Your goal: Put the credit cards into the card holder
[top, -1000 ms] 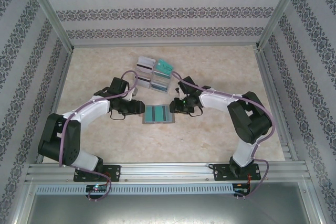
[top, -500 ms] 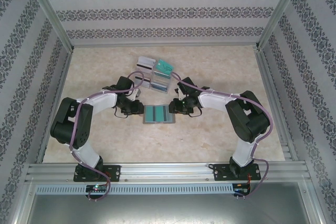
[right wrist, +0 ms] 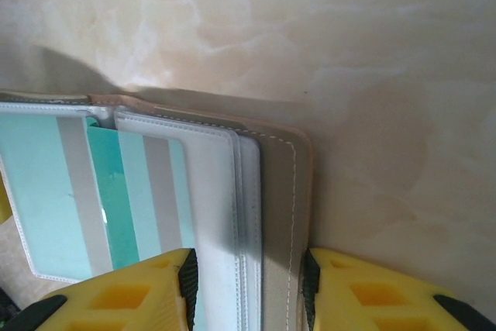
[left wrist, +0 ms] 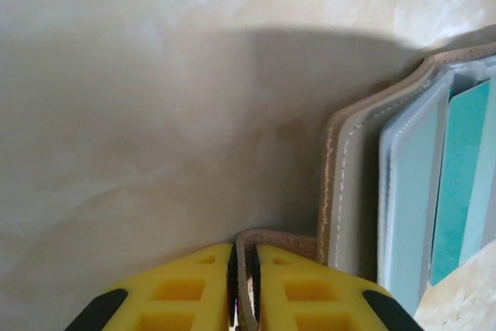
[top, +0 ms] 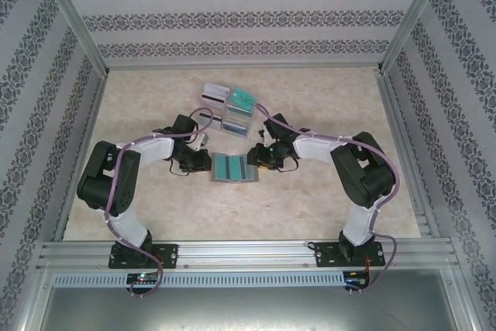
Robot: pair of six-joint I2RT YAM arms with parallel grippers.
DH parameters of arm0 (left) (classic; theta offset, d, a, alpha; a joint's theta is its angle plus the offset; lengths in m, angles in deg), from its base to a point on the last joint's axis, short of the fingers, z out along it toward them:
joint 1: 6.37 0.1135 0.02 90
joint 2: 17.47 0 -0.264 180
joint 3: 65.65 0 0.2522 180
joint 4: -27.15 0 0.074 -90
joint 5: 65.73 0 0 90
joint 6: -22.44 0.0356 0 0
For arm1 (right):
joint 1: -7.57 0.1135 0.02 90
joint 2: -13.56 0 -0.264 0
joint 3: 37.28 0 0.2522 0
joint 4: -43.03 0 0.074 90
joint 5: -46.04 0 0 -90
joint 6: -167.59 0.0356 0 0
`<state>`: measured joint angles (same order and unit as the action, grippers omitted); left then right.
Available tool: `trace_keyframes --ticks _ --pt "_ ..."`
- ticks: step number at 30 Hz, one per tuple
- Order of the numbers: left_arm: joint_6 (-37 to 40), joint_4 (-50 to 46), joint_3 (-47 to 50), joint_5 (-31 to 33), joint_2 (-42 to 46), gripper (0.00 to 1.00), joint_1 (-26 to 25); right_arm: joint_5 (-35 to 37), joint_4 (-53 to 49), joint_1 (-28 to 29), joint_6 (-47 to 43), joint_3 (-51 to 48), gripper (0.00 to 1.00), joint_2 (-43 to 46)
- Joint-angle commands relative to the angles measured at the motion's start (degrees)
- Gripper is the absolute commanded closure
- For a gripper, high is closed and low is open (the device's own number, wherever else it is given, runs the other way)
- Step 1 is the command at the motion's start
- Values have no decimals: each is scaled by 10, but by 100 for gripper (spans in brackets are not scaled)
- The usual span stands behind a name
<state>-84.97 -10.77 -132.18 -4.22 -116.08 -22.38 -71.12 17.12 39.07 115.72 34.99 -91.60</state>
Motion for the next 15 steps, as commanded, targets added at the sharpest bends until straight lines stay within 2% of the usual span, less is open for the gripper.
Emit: trace_keyframes --ticks 1,8,15 --pt "-5 8 10 -17 3 84 0 -37 24 7 15 4 58 28" --pt "-7 12 6 -25 -3 84 0 -51 30 14 33 11 58 62" --pt "-8 15 11 -25 0 84 -1 -62 44 34 46 28 58 58"
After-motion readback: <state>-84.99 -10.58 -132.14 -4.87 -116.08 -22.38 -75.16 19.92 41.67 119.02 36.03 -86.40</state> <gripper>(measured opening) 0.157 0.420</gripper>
